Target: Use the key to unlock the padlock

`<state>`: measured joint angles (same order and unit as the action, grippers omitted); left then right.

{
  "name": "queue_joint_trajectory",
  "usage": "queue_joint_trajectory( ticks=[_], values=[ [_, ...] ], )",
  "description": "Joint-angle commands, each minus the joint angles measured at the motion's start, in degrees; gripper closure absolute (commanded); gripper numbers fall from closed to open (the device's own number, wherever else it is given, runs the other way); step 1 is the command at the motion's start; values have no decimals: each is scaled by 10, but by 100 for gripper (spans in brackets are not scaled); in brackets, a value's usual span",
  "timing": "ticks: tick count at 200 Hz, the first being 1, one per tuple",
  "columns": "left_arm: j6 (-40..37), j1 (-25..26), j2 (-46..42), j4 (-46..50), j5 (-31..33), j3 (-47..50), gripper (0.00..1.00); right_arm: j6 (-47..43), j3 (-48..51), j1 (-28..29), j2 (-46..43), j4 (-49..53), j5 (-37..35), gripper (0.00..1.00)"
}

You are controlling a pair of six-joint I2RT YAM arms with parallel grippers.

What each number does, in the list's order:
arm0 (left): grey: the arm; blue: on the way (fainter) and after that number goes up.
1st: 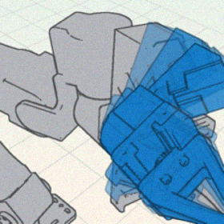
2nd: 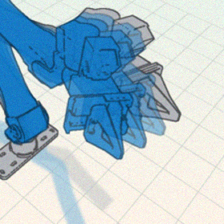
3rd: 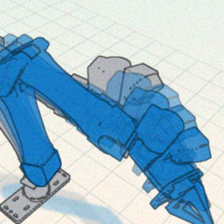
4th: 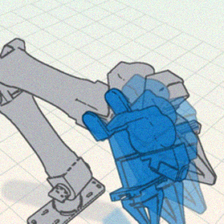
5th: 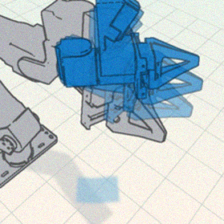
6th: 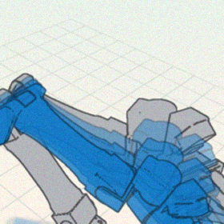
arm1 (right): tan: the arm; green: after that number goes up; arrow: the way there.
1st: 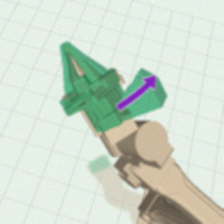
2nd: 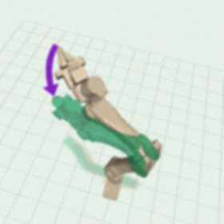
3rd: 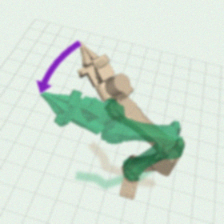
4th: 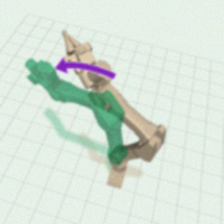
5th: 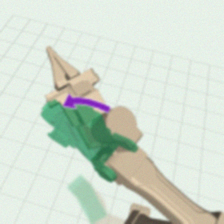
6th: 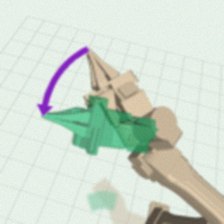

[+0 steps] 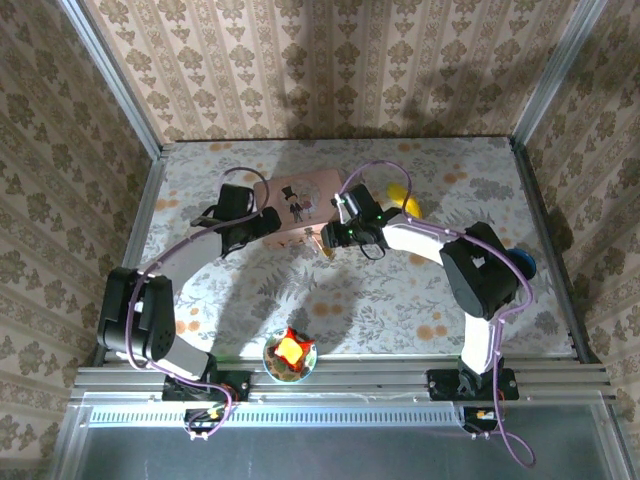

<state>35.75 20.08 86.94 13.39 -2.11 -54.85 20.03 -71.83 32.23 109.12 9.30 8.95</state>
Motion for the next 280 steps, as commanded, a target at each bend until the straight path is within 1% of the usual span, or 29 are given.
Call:
queue_joint_trajectory(
  ticks=[1, 23, 32, 37, 55, 63, 71, 95, 129, 212, 230, 262, 280],
  values=[
    [-5, 15, 14, -19, -14, -17, 13, -12, -27, -12, 24, 15, -9, 45],
    [4, 26, 24, -33, -17, -15, 13, -16, -41, -23, 38, 4, 8, 44],
    [8, 30, 30, -39, -20, -14, 14, -18, -46, -26, 41, -1, 15, 44],
    [10, 33, 32, -43, -23, -13, 16, -18, -48, -26, 43, -4, 18, 43],
    [20, 40, 39, -55, -30, -12, 17, -25, -49, -26, 41, -9, 31, 44],
    [24, 44, 41, -61, -34, -11, 17, -27, -45, -26, 39, -14, 39, 44],
    [28, 46, 43, -66, -37, -10, 20, -28, -39, -25, 35, -20, 43, 44],
    [36, 53, 50, -76, -40, -10, 21, -32, -15, -18, 26, -33, 55, 45],
    [42, 58, 53, -79, -35, -10, 21, -30, 9, -3, 22, -43, 45, 47],
    [60, 58, 33, -79, -19, 17, 19, -8, 12, 5, 36, -71, 36, 52],
    [60, 58, 33, -79, -18, 19, 18, -3, 8, 6, 42, -78, 36, 56],
    [62, 57, 35, -71, -6, 17, 14, 5, 1, 9, 52, -88, 39, 58],
    [62, 57, 39, -63, 1, 15, 12, 7, -3, 11, 57, -89, 39, 61]
  ],
)
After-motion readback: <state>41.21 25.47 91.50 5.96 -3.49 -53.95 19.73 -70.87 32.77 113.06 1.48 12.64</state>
